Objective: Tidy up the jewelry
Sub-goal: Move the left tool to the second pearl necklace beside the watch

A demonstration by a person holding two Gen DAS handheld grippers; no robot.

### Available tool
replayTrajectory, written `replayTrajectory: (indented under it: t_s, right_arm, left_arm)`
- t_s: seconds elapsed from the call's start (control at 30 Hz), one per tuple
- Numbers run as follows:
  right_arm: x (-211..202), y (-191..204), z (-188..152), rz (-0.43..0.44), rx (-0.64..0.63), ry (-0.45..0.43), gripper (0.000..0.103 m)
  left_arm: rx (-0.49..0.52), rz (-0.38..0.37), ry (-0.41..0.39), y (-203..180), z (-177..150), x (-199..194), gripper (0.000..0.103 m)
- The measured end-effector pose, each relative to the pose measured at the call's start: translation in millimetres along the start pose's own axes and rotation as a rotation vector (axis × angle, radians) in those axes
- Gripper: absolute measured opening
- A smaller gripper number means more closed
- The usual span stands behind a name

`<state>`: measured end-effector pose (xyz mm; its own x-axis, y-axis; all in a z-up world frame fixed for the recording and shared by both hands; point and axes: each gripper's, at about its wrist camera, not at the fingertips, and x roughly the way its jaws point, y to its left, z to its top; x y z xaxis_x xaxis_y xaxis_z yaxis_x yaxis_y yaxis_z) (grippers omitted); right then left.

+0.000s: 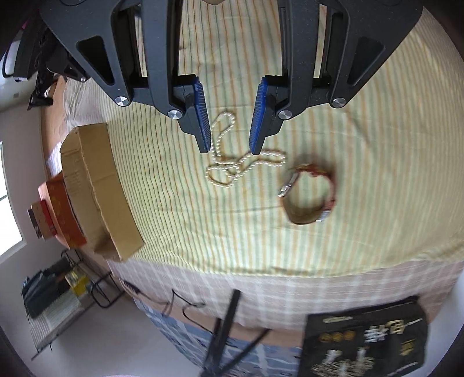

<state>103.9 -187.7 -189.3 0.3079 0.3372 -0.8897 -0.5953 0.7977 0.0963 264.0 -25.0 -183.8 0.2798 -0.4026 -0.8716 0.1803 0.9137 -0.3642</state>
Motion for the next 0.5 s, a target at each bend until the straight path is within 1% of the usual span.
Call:
replayTrajectory:
  t_s: [0.13, 0.27, 0.43, 0.5]
  right_arm:
    - [2.1, -0.8, 2.0, 0.012, 0.008, 0.004, 0.057]
    - [3.3, -4.7, 1.6, 0.017, 0.023, 0.009, 0.057]
    - [9.7, -6.2, 1.8, 0.02, 0.021, 0.026, 0.057]
    - [10.3, -5.1, 2.3, 0.02, 0.017, 0.027, 0.057]
  left_arm:
    - [0.01, -0.011, 0.032, -9.1, 10.0, 20.8, 0.027]
    - [0.04, 0.014, 0.038, -14.1, 19.1, 34.9, 0.027]
    - [0.024, 0.023, 0.048, -9.5, 28.7, 49.5, 0.027]
    - [0.031, 0.04, 0.051, -9.6, 32.0, 54.3, 0.027]
